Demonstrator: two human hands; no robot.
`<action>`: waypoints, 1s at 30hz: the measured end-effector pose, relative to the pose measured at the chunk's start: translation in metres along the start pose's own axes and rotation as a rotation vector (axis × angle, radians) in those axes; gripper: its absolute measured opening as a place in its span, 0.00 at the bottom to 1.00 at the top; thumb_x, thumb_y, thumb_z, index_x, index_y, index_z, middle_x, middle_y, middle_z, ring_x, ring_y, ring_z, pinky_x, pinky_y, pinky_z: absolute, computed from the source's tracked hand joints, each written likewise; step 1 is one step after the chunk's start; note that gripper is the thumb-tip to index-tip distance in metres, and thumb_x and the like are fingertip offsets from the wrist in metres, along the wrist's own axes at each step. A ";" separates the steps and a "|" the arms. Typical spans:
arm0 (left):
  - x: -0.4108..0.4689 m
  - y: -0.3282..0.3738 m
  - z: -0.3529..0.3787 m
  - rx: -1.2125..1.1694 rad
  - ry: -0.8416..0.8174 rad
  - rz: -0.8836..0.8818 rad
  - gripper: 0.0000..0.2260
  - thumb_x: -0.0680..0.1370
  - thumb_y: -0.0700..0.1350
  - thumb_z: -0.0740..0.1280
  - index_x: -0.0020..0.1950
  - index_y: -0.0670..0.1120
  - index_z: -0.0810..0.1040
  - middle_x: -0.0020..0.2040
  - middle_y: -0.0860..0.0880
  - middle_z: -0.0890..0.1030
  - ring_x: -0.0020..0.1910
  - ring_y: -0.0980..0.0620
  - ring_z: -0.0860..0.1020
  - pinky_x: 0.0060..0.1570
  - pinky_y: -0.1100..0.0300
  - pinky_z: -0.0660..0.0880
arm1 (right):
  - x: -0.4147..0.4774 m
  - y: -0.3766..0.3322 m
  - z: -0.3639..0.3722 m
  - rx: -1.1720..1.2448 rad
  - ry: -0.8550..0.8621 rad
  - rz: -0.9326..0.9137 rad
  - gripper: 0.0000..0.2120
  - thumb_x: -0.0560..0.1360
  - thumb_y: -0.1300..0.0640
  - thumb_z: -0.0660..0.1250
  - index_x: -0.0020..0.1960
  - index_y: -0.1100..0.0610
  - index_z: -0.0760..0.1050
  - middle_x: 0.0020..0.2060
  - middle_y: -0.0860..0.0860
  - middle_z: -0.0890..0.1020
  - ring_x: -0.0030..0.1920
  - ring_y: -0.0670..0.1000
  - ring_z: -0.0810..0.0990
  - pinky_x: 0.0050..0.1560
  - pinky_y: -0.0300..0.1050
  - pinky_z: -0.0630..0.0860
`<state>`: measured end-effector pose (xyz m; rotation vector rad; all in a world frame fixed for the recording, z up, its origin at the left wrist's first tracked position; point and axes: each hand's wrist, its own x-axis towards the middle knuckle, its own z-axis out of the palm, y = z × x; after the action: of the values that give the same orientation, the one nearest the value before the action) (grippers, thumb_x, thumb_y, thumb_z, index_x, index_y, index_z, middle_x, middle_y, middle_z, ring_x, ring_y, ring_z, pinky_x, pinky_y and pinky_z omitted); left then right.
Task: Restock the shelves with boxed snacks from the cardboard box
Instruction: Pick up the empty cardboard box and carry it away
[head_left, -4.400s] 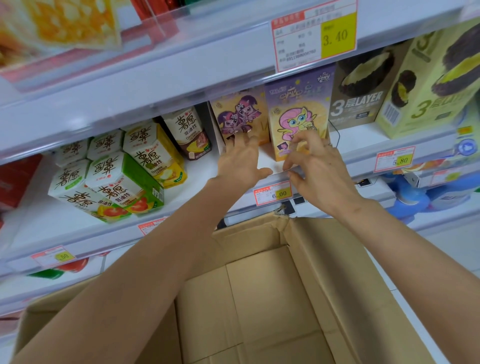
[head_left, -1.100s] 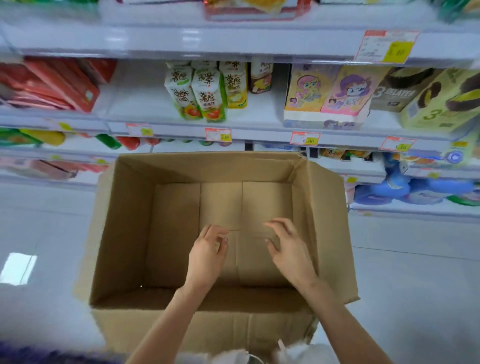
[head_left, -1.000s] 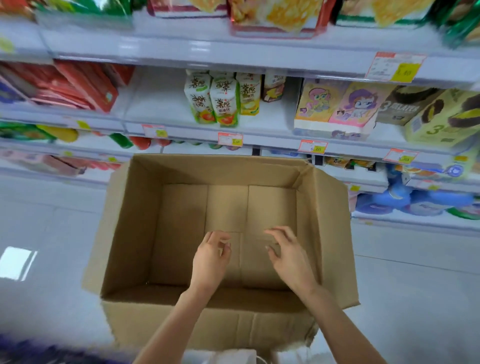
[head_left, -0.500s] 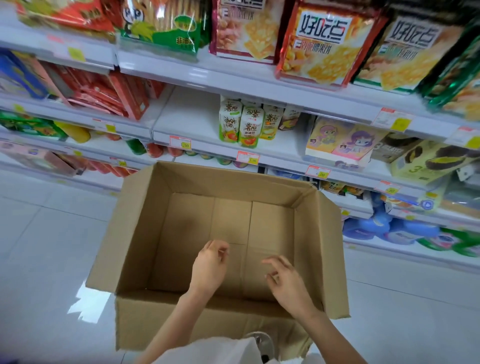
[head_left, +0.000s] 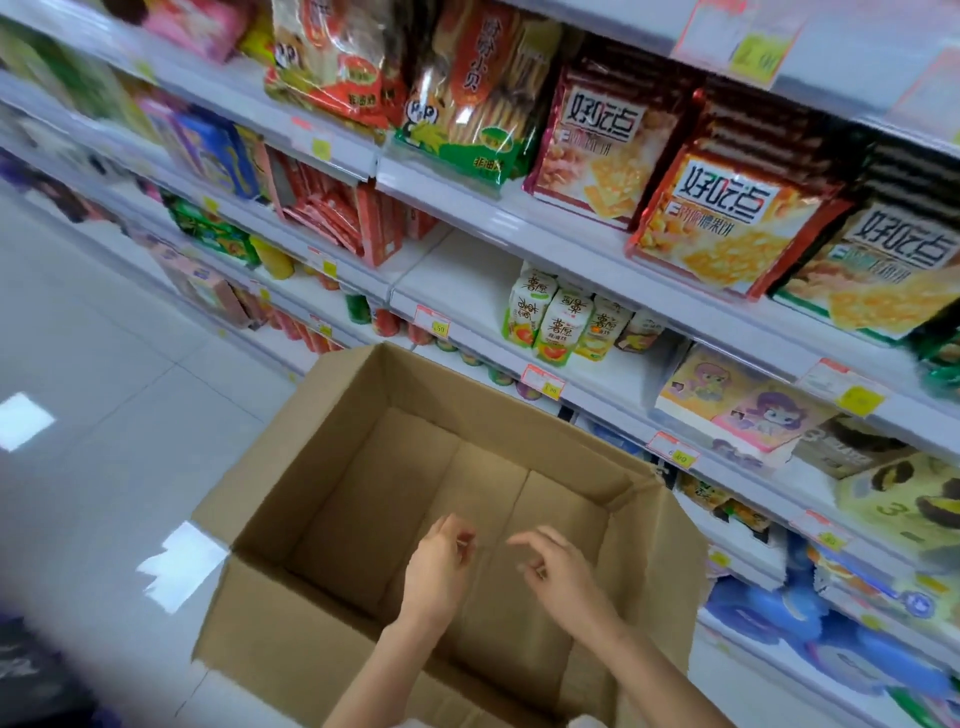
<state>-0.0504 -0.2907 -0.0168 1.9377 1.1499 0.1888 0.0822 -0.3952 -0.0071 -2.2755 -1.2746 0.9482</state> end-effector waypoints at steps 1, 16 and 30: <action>-0.004 0.003 0.006 -0.004 0.034 -0.045 0.08 0.78 0.39 0.62 0.55 0.44 0.77 0.51 0.52 0.76 0.43 0.56 0.75 0.41 0.67 0.69 | 0.002 0.006 -0.006 -0.016 -0.039 -0.034 0.13 0.78 0.57 0.62 0.61 0.46 0.72 0.56 0.40 0.70 0.46 0.40 0.75 0.49 0.30 0.73; -0.100 0.017 0.098 -0.088 0.398 -0.557 0.05 0.78 0.41 0.61 0.51 0.46 0.75 0.42 0.51 0.71 0.38 0.53 0.70 0.36 0.61 0.64 | 0.037 0.089 -0.057 -0.204 -0.346 -0.259 0.14 0.78 0.62 0.63 0.62 0.52 0.73 0.58 0.47 0.71 0.49 0.40 0.71 0.55 0.31 0.68; -0.100 -0.021 0.153 -0.197 0.484 -0.951 0.32 0.76 0.42 0.67 0.75 0.52 0.55 0.69 0.36 0.56 0.66 0.35 0.62 0.64 0.46 0.65 | 0.135 0.115 -0.093 -0.520 -0.173 -0.291 0.24 0.77 0.62 0.63 0.71 0.51 0.65 0.67 0.55 0.64 0.64 0.54 0.67 0.57 0.43 0.68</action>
<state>-0.0422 -0.4549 -0.1003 1.0240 2.1485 0.2408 0.2667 -0.3396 -0.0610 -2.2996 -2.0628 0.7872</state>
